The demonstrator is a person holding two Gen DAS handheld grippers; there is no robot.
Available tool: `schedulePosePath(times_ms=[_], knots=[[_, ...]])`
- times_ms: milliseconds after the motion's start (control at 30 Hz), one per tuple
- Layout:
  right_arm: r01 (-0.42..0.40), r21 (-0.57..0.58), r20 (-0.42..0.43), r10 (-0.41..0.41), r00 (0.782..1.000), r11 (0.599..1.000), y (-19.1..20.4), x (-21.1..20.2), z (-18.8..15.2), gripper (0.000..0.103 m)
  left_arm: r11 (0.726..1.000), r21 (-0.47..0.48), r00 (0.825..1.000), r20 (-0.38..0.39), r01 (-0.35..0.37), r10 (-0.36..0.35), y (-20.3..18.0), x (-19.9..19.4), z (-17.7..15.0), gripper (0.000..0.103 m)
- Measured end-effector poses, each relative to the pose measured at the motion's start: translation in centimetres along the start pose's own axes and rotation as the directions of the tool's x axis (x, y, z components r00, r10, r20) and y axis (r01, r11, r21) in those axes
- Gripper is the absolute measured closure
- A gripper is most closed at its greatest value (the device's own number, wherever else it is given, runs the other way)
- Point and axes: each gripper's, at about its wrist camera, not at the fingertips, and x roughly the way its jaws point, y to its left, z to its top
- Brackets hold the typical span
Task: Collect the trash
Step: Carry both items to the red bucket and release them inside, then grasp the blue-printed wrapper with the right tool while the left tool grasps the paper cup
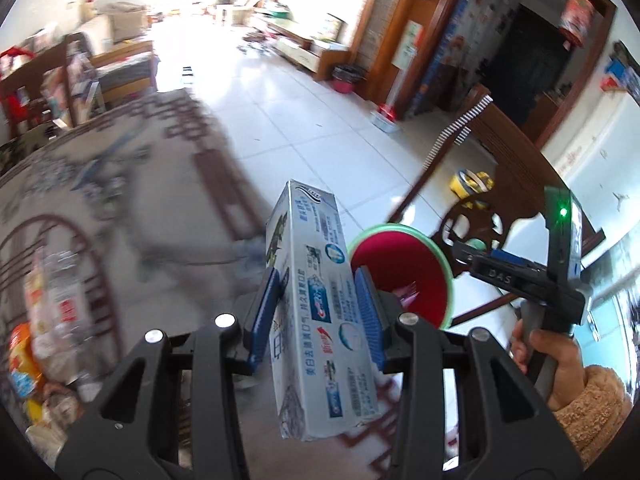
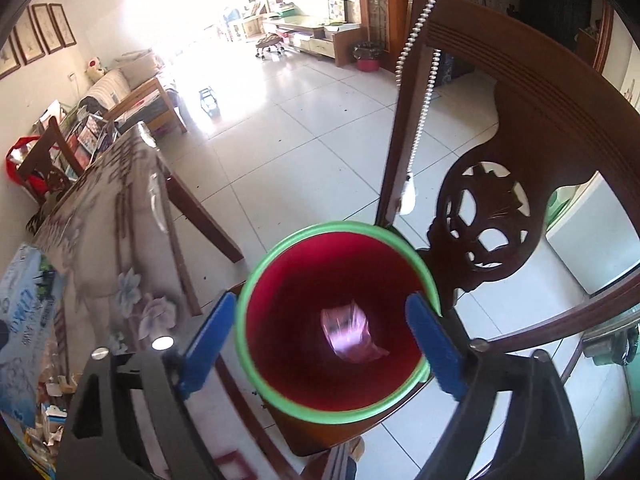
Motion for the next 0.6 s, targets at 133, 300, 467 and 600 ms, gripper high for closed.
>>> schedulePosePath(times_ms=[133,300,467,600], knots=[[-0.009,0.042,0.012,0.009,1.000,0.999,-2.1,-0.6,0.4,0.014,0.996,0.074,0.998,-0.031,0.058,-0.055,-3.8,3.6,0.7,0.065],[0.015,0.086,0.017,-0.016,1.000,0.996,-5.0,-1.6,0.4,0.013,0.980,0.157,0.990,-0.088,0.123,-0.110,-8.1,7.7,1.2,0.065],[0.027,0.139,0.017,-0.029,0.999,0.990,-7.3,-2.5,0.0,0.013,0.962,0.226,0.985,-0.116,0.150,-0.127,-11.3,10.6,1.6,0.061],[0.040,0.154,0.017,-0.043,0.999,0.987,-7.9,-3.3,-0.5,0.013,0.963,0.233,0.988,-0.098,0.136,-0.116,-11.9,11.1,1.8,0.037]])
